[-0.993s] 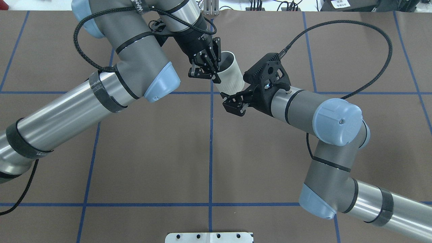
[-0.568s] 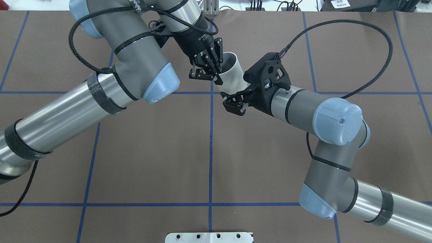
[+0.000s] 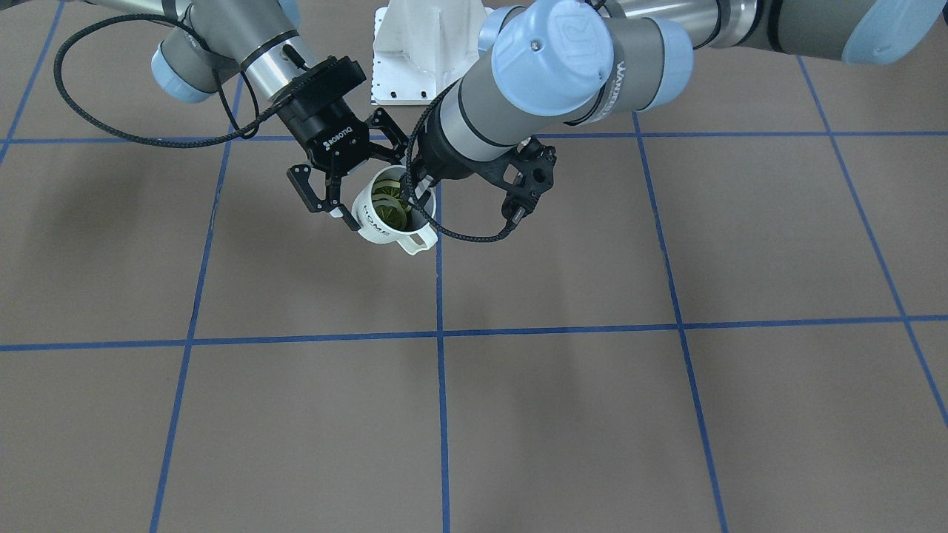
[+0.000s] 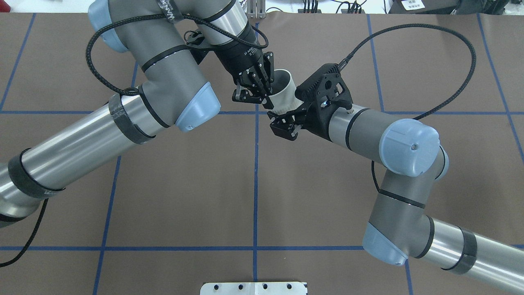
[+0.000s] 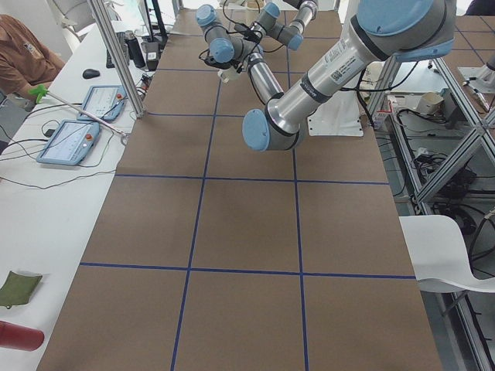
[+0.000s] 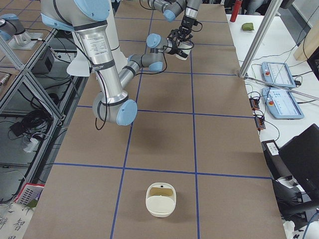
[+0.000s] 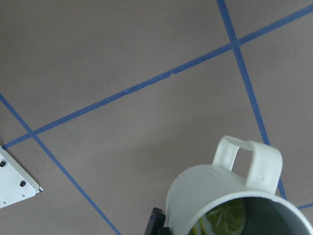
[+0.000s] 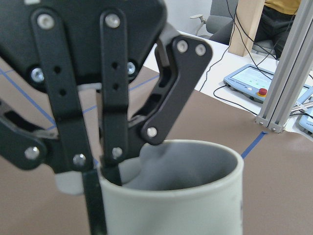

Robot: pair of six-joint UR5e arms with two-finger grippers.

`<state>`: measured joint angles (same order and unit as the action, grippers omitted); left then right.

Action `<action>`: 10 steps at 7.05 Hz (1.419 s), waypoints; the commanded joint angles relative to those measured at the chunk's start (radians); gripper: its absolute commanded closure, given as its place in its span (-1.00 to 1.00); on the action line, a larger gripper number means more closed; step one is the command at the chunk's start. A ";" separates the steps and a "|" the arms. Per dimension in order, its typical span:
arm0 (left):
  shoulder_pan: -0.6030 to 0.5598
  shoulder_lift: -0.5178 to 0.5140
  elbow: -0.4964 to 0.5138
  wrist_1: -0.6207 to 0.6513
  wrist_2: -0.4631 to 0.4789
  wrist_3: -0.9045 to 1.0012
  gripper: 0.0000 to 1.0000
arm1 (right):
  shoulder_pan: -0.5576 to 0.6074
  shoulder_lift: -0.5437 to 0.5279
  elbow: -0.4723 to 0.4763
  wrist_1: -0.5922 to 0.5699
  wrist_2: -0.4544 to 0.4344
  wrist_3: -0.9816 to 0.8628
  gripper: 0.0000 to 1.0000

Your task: Left arm hands cup to right arm to dump lemon

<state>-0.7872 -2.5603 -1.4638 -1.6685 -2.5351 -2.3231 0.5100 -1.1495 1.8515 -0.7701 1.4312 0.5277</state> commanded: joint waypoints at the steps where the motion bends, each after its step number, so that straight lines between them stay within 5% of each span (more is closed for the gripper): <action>1: 0.002 -0.001 -0.015 0.000 -0.001 -0.006 1.00 | -0.001 0.001 0.000 -0.002 0.000 0.000 -0.97; 6: 0.003 0.000 -0.017 -0.002 -0.001 -0.006 1.00 | -0.001 0.007 0.000 -0.005 0.000 0.006 -0.86; 7: 0.003 0.002 -0.026 -0.004 -0.001 -0.006 0.89 | 0.001 0.010 0.002 -0.009 0.002 0.017 -0.18; 8: 0.003 0.000 -0.041 -0.002 0.003 0.005 -0.98 | 0.002 0.008 0.005 -0.032 0.008 0.052 0.99; 10: 0.003 0.038 -0.099 -0.002 0.010 0.005 -1.00 | 0.002 0.007 0.009 -0.044 0.011 0.058 1.00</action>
<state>-0.7838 -2.5451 -1.5293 -1.6706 -2.5280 -2.3192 0.5119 -1.1423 1.8580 -0.8072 1.4401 0.5789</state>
